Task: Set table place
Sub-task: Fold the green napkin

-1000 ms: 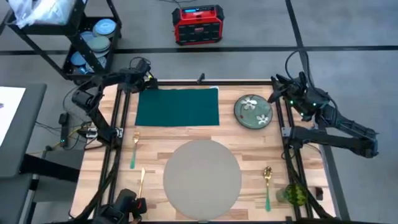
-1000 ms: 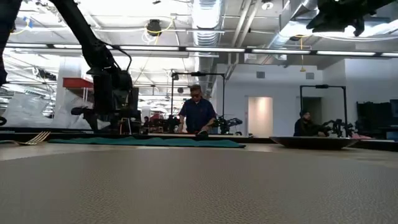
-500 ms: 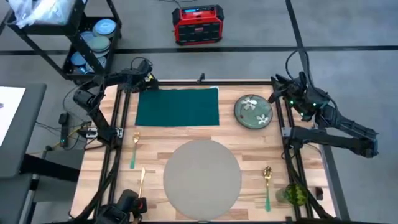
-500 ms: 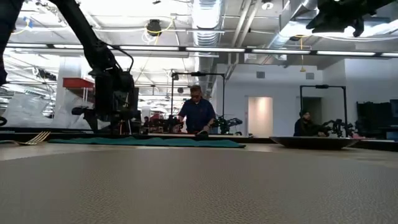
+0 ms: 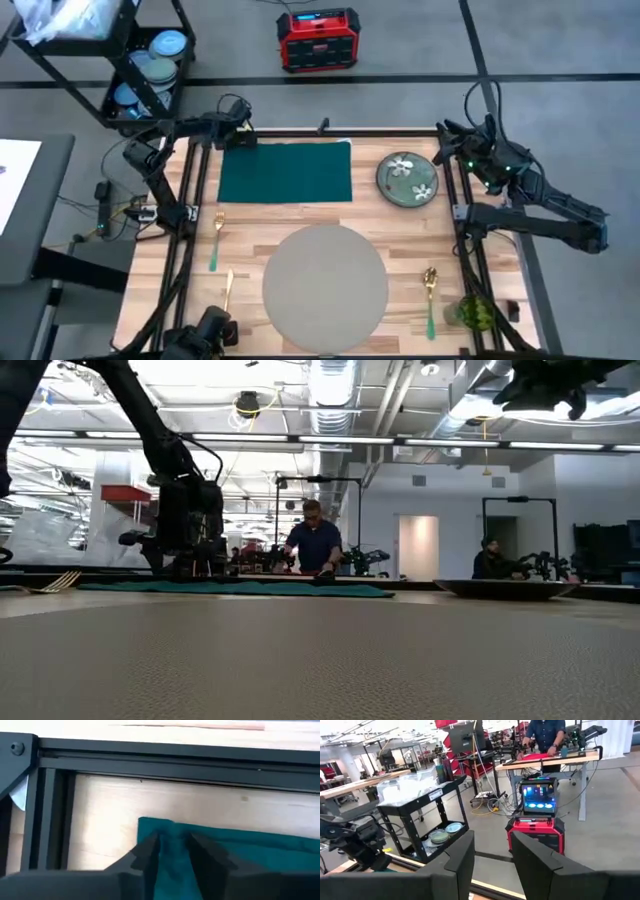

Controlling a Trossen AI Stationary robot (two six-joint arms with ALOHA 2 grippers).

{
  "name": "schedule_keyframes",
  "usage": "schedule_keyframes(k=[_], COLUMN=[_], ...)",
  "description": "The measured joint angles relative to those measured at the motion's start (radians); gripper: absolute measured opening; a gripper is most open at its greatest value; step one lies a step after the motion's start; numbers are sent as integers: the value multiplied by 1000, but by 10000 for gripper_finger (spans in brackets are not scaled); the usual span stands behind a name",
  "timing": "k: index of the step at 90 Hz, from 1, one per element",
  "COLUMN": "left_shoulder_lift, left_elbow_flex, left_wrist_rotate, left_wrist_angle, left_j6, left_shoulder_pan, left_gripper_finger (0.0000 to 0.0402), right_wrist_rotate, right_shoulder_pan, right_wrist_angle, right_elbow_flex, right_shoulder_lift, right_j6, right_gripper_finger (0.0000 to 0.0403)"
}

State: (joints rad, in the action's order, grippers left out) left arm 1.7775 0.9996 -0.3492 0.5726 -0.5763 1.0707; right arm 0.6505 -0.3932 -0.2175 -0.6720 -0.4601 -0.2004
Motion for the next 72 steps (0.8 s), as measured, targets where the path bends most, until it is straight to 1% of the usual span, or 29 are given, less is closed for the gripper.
schedule_keyframes(k=[12,17,34,43,49,72], left_shoulder_lift=[0,0,-2,-12,-19,-26], left_elbow_flex=[0,0,4,17,33,114], left_wrist_rotate=[39,48,92,160,194,255], left_wrist_angle=[2,2,8,41,77,166], left_j6=[-32,-45,-101,-122,-131,-176], left_shoulder_pan=[10,11,-5,-27,-42,-96], left_gripper_finger=[23,8,2,1,1,0], right_wrist_rotate=[0,0,0,0,0,0], right_shoulder_pan=[0,0,-2,-2,-2,-2], right_wrist_angle=[1,1,1,-4,-7,-7], right_elbow_flex=[0,0,0,0,0,0], right_shoulder_lift=[16,20,25,23,23,23], right_j6=[34,44,51,51,51,51], right_gripper_finger=[118,118,118,118,118,118])
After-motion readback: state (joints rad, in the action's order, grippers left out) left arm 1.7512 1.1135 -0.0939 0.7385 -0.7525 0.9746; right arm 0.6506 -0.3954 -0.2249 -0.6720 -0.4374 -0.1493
